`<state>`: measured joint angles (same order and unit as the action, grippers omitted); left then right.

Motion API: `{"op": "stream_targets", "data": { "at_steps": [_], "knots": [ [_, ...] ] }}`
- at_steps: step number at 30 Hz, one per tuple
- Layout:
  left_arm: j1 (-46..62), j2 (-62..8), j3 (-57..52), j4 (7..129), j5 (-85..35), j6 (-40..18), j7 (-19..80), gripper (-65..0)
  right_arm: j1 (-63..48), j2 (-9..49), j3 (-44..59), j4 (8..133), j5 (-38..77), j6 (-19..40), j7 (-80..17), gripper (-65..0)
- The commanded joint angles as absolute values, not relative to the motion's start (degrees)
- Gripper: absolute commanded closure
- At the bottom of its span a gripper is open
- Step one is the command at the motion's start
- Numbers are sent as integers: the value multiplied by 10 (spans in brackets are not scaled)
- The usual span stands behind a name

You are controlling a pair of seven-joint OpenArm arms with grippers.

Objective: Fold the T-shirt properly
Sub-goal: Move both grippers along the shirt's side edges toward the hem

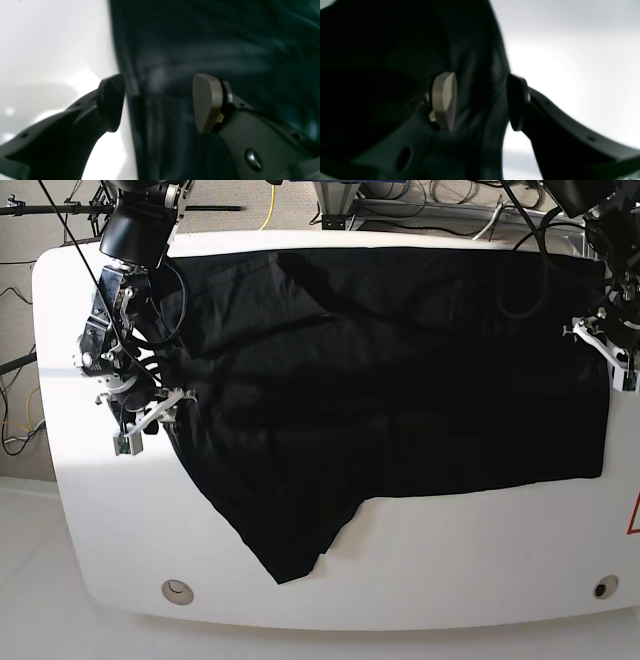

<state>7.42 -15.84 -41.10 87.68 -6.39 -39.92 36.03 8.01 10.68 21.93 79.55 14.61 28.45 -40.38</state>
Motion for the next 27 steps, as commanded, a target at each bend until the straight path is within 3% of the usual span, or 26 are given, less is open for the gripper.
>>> {"op": "stream_targets", "data": {
  "at_steps": [1,15,27],
  "knots": [
    [50,-178,-407,857,-73,-400,342,-395,111,117,214,779,162,295,-370,-312],
    [-48,-221,-371,778,-26,-365,328,-410,229,118,217,626,102,293,-319,-338],
    [-153,-254,-348,585,-41,-351,279,-422,294,120,222,474,87,276,-249,-320]
  ]
}}
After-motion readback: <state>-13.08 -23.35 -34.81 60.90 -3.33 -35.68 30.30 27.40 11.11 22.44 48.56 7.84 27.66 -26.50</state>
